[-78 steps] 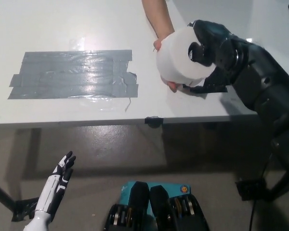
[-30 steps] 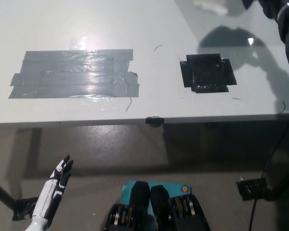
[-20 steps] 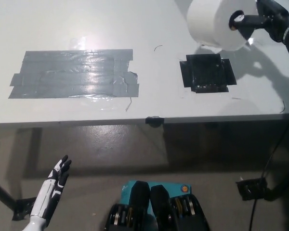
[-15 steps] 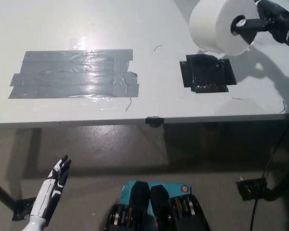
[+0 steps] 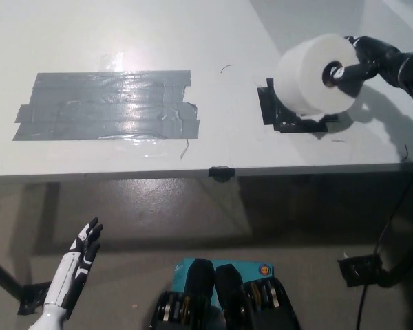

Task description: A person hands over a roll of toilet paper to the robot , and the robot inserts its right thumb into the hole in the centre to grab the roll, and then places it on the balck area on the desk.

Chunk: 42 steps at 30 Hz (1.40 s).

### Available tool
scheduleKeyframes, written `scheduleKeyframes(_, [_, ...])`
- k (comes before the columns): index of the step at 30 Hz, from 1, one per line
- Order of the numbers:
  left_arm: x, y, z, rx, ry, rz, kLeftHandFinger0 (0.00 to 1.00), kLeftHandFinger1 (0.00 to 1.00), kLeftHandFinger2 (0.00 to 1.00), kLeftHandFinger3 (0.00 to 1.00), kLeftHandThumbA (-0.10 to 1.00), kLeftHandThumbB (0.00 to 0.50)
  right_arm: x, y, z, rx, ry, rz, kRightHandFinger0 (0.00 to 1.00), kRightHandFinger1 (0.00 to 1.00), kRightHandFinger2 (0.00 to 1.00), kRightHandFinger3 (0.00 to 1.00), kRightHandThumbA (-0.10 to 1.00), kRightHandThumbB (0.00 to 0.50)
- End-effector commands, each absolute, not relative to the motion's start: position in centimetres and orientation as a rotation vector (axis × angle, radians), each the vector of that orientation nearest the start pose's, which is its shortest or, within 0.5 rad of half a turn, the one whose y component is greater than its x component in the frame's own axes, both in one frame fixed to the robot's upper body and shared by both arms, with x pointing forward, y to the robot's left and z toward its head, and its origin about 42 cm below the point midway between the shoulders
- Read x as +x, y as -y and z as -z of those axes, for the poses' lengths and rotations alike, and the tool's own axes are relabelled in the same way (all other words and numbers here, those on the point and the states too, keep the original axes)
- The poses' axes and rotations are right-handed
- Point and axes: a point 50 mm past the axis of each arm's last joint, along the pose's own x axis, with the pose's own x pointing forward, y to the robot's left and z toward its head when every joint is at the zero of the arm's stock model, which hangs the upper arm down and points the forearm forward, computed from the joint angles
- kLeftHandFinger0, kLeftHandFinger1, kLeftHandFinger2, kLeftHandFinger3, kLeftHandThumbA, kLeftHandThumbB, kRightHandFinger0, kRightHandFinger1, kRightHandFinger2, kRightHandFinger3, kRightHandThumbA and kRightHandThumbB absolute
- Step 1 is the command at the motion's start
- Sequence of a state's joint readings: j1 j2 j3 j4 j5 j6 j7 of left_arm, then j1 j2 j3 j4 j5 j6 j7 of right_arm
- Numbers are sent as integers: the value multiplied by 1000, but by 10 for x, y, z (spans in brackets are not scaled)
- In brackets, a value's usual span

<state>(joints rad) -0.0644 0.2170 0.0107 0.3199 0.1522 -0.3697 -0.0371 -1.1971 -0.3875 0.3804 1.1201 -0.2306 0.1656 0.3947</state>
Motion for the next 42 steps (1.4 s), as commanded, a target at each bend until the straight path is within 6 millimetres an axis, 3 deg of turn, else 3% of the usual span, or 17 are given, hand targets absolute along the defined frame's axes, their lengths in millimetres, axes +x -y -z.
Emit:
scheduleKeyframes(1, [301, -292, -71, 381, 148, 86, 978, 1000, 1000, 1000, 1000, 500, 592, 259, -369, -1028, -143, -380, 430, 910, 1000, 1000, -100, 127])
scheduleKeyframes(3, [303, -292, -73, 381, 152, 85, 978, 1000, 1000, 1000, 1000, 500, 593, 260, -369, -1039, -152, -391, 450, 923, 1000, 1000, -100, 138])
scheduleKeyframes(4, [303, -292, -74, 382, 155, 86, 960, 1000, 1000, 1000, 1000, 500, 594, 260, -369, -1100, -201, -409, 489, 965, 1000, 925, -100, 217])
scheduleKeyframes(5, [304, -292, -74, 381, 156, 86, 958, 1000, 1000, 1000, 1000, 500, 594, 260, -370, -1115, -216, -411, 558, 978, 1000, 851, -100, 225])
scheduleKeyframes(6, [304, -291, -74, 376, 152, 88, 970, 1000, 1000, 1000, 1000, 500, 594, 260, -372, -1119, -240, -429, 919, 1000, 1000, 1000, 107, 285])
scheduleKeyframes(7, [304, -291, -74, 377, 153, 89, 970, 1000, 1000, 1000, 1000, 500, 594, 259, -373, -1114, -258, -442, 919, 1000, 1000, 1000, 107, 285])
scheduleKeyframes(8, [305, -292, -76, 379, 156, 87, 970, 1000, 1000, 1000, 1000, 500, 594, 257, -375, -1118, -263, -453, 953, 1000, 1000, 1000, 212, 327])
scheduleKeyframes(11, [307, -291, -77, 378, 159, 88, 967, 1000, 1000, 1000, 1000, 500, 594, 252, -378, -1170, -226, -447, 1000, 1000, 1000, 1000, 344, 448])
scheduleKeyframes(13, [307, -291, -77, 383, 161, 89, 960, 1000, 1000, 1000, 1000, 500, 594, 252, -379, -1177, -223, -449, 1000, 1000, 1000, 1000, 381, 458])
scheduleKeyframes(14, [308, -291, -76, 379, 159, 89, 960, 1000, 1000, 1000, 1000, 500, 594, 252, -380, -1189, -218, -445, 1000, 1000, 1000, 1000, 485, 497])
scheduleKeyframes(19, [308, -291, -76, 374, 158, 91, 960, 1000, 1000, 1000, 1000, 500, 595, 247, -388, -1121, -243, -465, 1000, 1000, 1000, 1000, 556, 480])
scheduleKeyframes(20, [308, -291, -76, 370, 160, 91, 970, 1000, 1000, 1000, 1000, 500, 595, 244, -392, -1117, -254, -472, 1000, 1000, 1000, 1000, 561, 498])
scheduleKeyframes(25, [310, -290, -78, 381, 159, 94, 971, 1000, 1000, 1000, 1000, 500, 595, 235, -408, -1163, -255, -481, 1000, 1000, 1000, 1000, 643, 490])
scheduleKeyframes(30, [310, -290, -79, 387, 166, 93, 964, 1000, 1000, 1000, 1000, 500, 597, 232, -425, -1118, -247, -465, 1000, 1000, 1000, 1000, 618, 500])
scheduleKeyframes(34, [312, -290, -81, 388, 173, 96, 967, 1000, 1000, 1000, 1000, 500, 596, 233, -444, -1139, -174, -439, 1000, 1000, 1000, 1000, 614, 483])
scheduleKeyframes(39, [312, -290, -81, 381, 170, 97, 986, 1000, 1000, 1000, 1000, 500, 595, 237, -471, -1041, -123, -402, 1000, 1000, 1000, 1000, 648, 499])
scheduleKeyframes(42, [314, -289, -83, 389, 173, 101, 992, 1000, 1000, 1000, 1000, 500, 589, 244, -502, -1063, -56, -385, 1000, 1000, 1000, 1000, 762, 500])
